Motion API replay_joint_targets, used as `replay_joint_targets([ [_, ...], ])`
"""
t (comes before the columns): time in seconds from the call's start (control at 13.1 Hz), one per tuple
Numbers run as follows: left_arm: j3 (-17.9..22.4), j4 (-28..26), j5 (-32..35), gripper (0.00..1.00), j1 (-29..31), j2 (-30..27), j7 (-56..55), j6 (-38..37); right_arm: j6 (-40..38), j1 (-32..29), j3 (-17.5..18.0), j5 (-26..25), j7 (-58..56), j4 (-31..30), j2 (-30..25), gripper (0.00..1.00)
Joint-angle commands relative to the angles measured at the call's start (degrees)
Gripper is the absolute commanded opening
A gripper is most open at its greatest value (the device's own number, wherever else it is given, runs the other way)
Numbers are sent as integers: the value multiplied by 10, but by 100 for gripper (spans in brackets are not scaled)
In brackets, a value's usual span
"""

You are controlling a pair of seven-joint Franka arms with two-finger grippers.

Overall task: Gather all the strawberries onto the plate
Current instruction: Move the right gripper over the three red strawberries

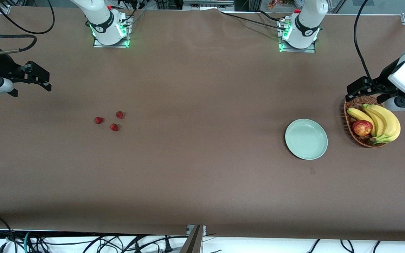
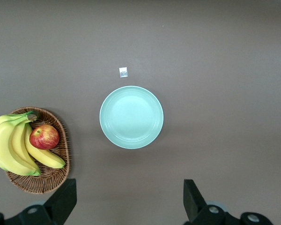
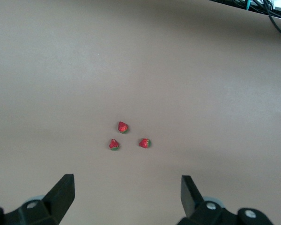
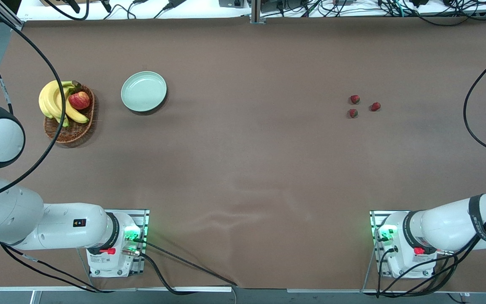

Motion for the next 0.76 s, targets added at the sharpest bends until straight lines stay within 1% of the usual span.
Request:
replay_joint_targets([
  [0.0,1,-7,-4,100,5,-7,0,0,-7,-2,-2,0,7,1,-16,100],
  [0.08,1,-8,-3,100,6,-7,0,1,-8,-3,-4,1,8,1,-14,100],
  [0.31,-5,-8,38,100,3,-4,-4,6,-10,-3,-4,-5,3,1,-9,100],
  [0.38,-5,-8,38,100,3,-2,-5,6,-18,-3,-4,-5,-7,-4,-9,100],
  [0.54,-5,-7,37,100,4,2,-6,6,-80,-5,-5,1,-32,0,-6,100],
  [0.69,-5,-7,37,100,2,8,-6,6,-112,1,1,-2,-20,0,-10,100],
])
